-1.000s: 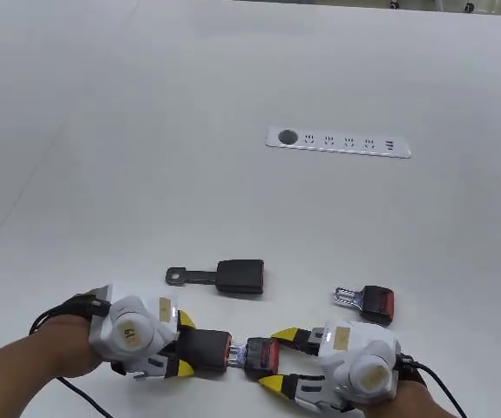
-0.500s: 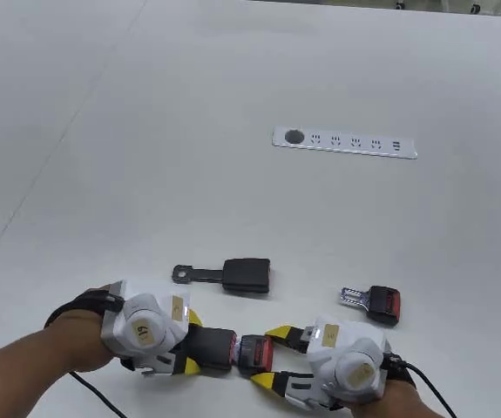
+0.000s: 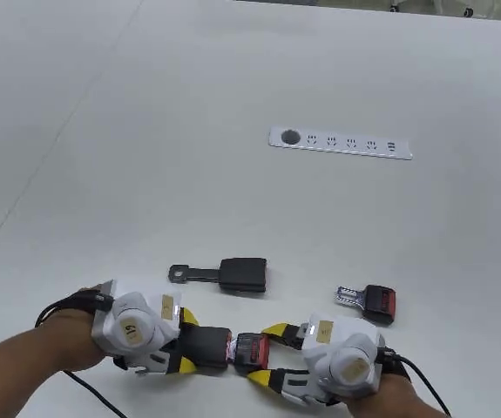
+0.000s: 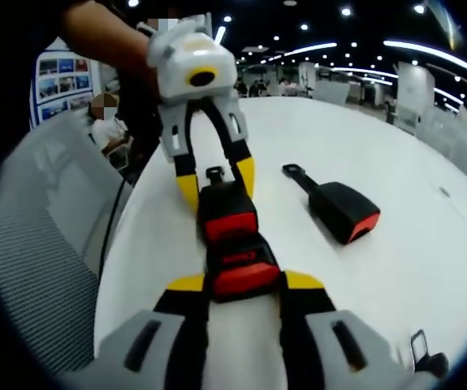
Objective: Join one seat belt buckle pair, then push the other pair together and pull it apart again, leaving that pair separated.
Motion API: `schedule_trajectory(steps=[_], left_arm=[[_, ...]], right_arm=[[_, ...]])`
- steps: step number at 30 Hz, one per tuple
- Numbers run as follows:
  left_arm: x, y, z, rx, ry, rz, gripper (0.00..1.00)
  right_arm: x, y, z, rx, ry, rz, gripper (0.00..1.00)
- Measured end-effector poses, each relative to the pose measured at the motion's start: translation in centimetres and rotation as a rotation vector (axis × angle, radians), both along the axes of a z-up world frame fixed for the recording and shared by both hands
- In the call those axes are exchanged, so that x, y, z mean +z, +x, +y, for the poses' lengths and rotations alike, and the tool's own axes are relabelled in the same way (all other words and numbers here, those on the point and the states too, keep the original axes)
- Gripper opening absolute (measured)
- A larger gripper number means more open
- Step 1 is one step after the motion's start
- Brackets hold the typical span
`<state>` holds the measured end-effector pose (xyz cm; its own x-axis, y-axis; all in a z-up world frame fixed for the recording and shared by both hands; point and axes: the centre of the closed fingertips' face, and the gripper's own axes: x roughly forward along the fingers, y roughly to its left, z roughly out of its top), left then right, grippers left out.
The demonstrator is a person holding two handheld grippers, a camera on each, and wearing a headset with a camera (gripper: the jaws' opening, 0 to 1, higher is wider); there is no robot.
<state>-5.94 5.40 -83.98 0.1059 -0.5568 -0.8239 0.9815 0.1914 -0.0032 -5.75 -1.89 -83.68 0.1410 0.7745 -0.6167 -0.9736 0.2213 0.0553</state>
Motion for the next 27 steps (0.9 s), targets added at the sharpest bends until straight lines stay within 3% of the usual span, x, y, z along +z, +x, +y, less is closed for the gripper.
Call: schedule_trajectory(steps=[6, 13, 27], left_arm=[[-0.04, 0.1, 0.24, -0.004, -0.05, -0.005, 0.33], [0.11, 0.16, 0.21, -0.005, -0.076, -0.004, 0.33], [0.35, 0.11, 0.07, -0.033, -0.085, -0.003, 0.33]], right_arm=[[-0.1, -0.1, -0.25, -0.005, 0.007, 0.0, 0.32], [0.06, -0.18, -0.37, -0.015, 0.033, 0.002, 0.32], [-0.01, -0.3, -0.39, -0.009, 0.035, -0.009, 0.32]])
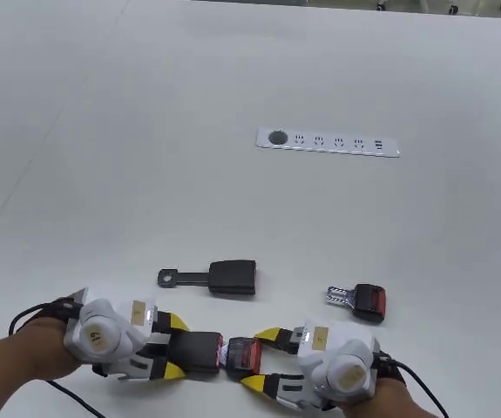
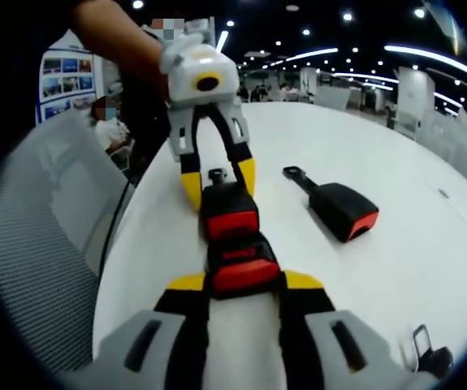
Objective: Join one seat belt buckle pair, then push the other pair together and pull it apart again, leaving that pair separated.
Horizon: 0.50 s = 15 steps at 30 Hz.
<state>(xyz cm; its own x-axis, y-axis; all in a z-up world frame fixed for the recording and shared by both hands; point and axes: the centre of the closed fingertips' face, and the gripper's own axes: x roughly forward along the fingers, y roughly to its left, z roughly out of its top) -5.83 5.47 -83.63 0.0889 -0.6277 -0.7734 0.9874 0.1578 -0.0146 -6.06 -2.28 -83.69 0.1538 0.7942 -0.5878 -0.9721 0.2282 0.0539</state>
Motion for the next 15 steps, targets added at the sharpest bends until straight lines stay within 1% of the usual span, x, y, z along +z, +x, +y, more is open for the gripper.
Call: schedule_trajectory(steps=[10, 14, 15], left_arm=[[-0.18, 0.03, 0.15, 0.01, -0.017, 0.009, 0.33], [-0.15, 0.06, 0.12, 0.014, -0.016, 0.01, 0.33], [-0.03, 0.01, -0.02, 0.012, -0.013, 0.009, 0.33]], right_arm=[[-0.05, -0.02, -0.02, 0.003, -0.002, -0.007, 0.32], [-0.06, 0.0, -0.03, 0.003, -0.003, -0.009, 0.32], [-0.05, 0.0, -0.03, -0.002, 0.001, -0.003, 0.32]])
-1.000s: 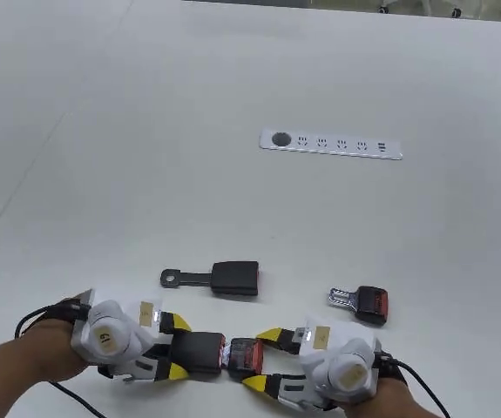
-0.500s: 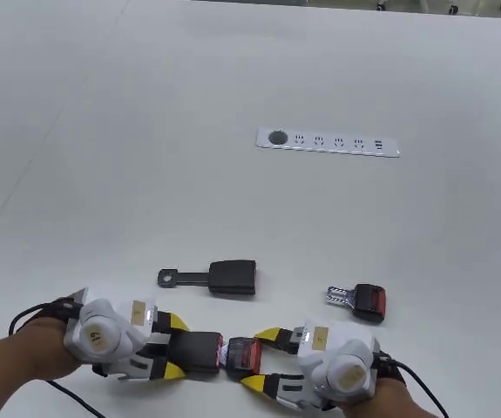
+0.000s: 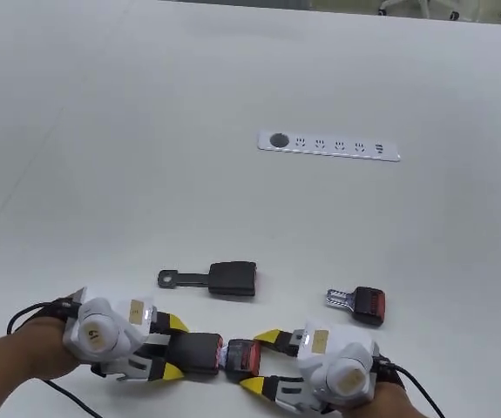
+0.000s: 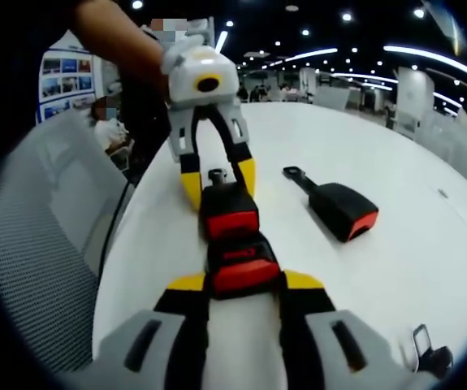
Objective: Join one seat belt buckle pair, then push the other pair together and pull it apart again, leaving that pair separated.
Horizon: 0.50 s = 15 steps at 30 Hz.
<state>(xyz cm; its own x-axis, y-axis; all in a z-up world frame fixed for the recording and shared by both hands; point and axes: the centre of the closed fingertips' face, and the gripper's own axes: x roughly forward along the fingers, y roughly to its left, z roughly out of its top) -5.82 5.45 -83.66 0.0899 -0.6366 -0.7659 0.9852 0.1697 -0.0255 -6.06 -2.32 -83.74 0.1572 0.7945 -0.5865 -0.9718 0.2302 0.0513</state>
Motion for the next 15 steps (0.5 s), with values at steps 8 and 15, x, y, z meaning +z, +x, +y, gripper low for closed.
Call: schedule_trajectory(steps=[8, 15], left_arm=[[-0.1, 0.0, -0.3, -0.016, 0.048, -0.006, 0.34], [0.3, -0.4, -0.7, 0.021, 0.074, 0.015, 0.52]], right_arm=[[0.1, 0.0, 0.1, 0.02, -0.028, -0.025, 0.35], [2.1, 0.4, 0.5, -0.013, 0.022, -0.027, 0.55]])
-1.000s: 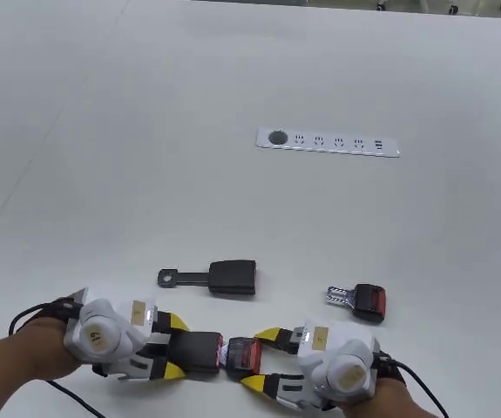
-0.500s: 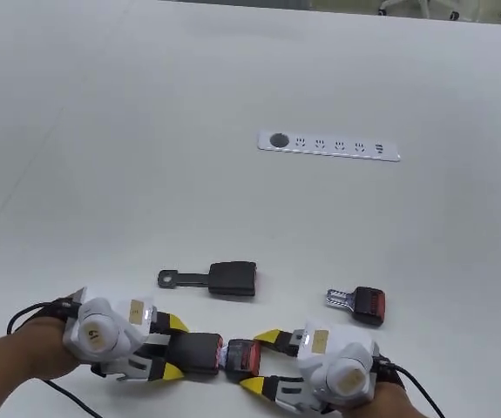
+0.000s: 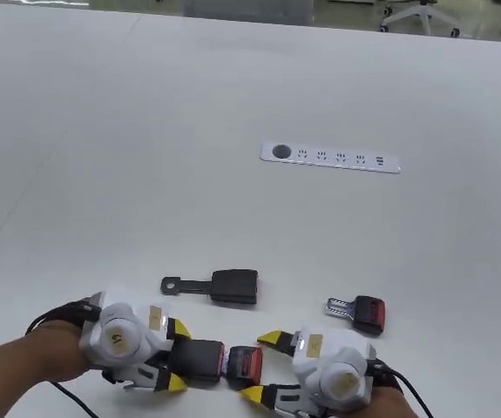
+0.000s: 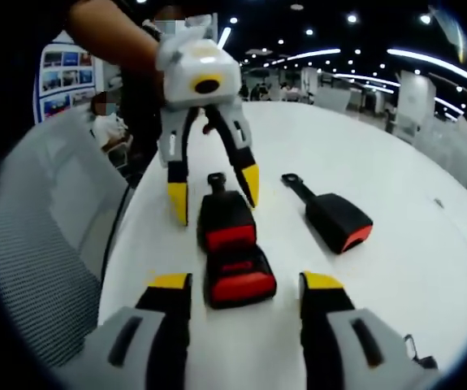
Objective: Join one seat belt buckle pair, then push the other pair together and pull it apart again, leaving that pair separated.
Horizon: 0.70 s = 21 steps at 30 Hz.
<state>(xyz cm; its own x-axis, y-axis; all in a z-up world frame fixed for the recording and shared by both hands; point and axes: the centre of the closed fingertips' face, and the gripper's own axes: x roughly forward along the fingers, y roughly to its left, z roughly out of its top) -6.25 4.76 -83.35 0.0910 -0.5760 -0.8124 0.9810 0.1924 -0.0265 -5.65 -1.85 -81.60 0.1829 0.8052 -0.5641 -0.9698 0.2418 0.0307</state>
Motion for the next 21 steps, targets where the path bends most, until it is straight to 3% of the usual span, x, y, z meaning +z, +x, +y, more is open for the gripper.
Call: schedule_trajectory(steps=[3, 5, 7, 9, 10, 12, 14, 17, 21], left_arm=[[1.4, 0.7, -0.8, 0.048, -0.054, -0.034, 0.78], [2.2, 1.0, -1.1, 0.074, -0.074, -0.048, 0.85], [3.0, 1.6, -1.1, 0.097, -0.075, -0.072, 0.86], [3.9, 1.9, -1.5, 0.117, -0.11, -0.074, 0.87], [4.5, 2.3, -1.6, 0.121, -0.111, -0.099, 0.87], [5.1, 2.8, -1.8, 0.129, -0.112, -0.11, 0.88], [5.7, 3.2, -2.3, 0.132, -0.127, -0.119, 0.89], [6.1, 4.0, -2.8, 0.141, -0.118, -0.131, 0.88], [6.9, 5.1, -3.5, 0.144, -0.133, -0.143, 0.87]], right_arm=[[1.3, 0.6, -0.5, -0.04, 0.031, -0.005, 0.67], [2.1, 0.8, -1.2, -0.067, 0.05, 0.008, 0.74], [2.6, 1.0, -2.2, -0.083, 0.045, -0.014, 0.79], [2.8, 1.1, -3.1, -0.101, 0.038, -0.005, 0.79], [2.8, 1.3, -4.0, -0.123, 0.022, -0.001, 0.8], [2.5, 1.9, -5.8, -0.182, -0.026, 0.023, 0.81], [2.7, 2.3, -7.1, -0.213, -0.031, 0.047, 0.83], [3.8, 3.2, -8.7, -0.223, -0.006, -0.009, 0.83], [4.5, 4.5, -10.7, -0.251, 0.0, -0.027, 0.83]])
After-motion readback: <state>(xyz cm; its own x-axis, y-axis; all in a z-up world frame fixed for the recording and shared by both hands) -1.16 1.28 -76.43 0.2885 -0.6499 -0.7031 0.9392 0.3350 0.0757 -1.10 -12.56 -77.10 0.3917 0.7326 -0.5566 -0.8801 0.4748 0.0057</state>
